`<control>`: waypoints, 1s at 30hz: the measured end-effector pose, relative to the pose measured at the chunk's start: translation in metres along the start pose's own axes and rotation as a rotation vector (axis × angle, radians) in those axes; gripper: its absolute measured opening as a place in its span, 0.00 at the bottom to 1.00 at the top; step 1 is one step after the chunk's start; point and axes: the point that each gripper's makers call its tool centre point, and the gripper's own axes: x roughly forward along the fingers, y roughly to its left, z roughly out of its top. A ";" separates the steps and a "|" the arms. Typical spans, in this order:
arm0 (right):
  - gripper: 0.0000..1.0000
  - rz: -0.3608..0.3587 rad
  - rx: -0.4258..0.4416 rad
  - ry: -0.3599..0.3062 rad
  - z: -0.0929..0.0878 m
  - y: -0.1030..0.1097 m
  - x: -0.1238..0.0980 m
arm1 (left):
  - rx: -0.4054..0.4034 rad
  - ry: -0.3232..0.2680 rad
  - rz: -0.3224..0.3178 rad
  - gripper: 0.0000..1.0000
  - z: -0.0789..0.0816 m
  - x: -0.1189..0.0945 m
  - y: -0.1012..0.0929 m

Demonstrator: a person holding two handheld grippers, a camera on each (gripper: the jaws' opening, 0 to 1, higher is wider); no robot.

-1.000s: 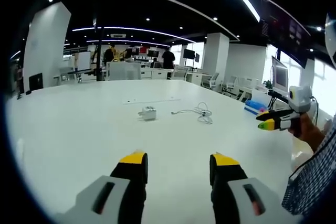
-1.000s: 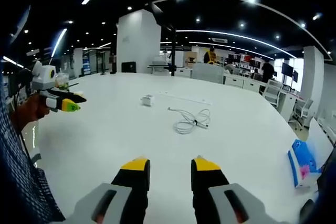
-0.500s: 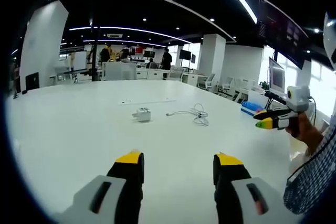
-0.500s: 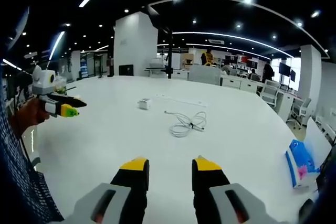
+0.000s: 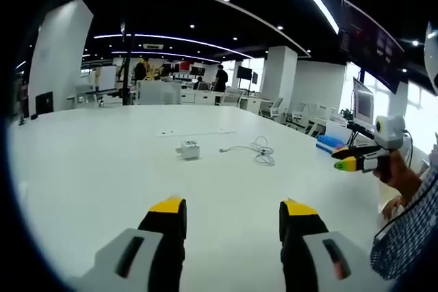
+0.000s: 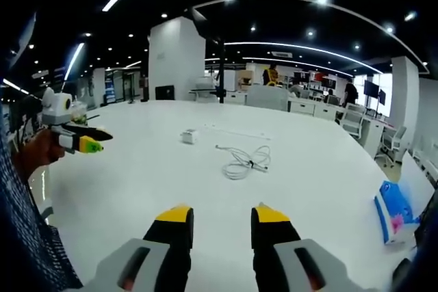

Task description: Plug the desk Type‑C cable into the charger adapter.

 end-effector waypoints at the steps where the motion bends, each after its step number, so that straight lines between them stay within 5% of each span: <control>1: 0.35 0.001 -0.003 -0.001 0.000 0.000 0.000 | 0.008 -0.002 -0.001 0.55 0.001 0.000 -0.001; 30: 0.37 -0.004 0.006 -0.008 0.002 -0.001 -0.003 | -0.003 0.006 0.041 0.61 -0.002 -0.002 0.009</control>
